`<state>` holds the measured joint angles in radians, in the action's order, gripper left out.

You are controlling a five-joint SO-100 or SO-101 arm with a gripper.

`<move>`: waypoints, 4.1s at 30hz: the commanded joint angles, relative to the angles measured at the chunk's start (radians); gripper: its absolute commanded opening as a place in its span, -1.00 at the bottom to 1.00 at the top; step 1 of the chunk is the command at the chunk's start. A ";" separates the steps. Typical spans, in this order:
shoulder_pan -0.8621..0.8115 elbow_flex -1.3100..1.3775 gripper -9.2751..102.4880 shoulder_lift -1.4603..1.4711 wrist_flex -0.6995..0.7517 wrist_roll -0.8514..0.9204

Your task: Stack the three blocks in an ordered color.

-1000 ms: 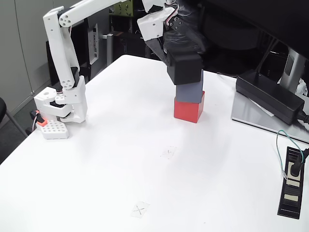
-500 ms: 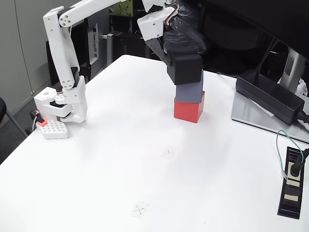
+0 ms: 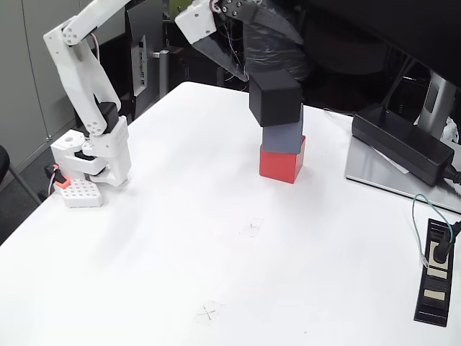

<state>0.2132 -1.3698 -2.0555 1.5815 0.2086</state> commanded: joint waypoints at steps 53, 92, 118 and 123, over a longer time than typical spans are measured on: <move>-0.100 -1.649 -0.86 -1.284 -0.808 -0.307; -0.086 -1.718 -0.86 -1.279 -0.911 -0.301; -0.087 -1.718 -0.86 -1.279 -0.911 -0.301; -0.087 -1.718 -0.86 -1.279 -0.911 -0.301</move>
<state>0.1243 -3.0910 -3.3303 0.6826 -0.0905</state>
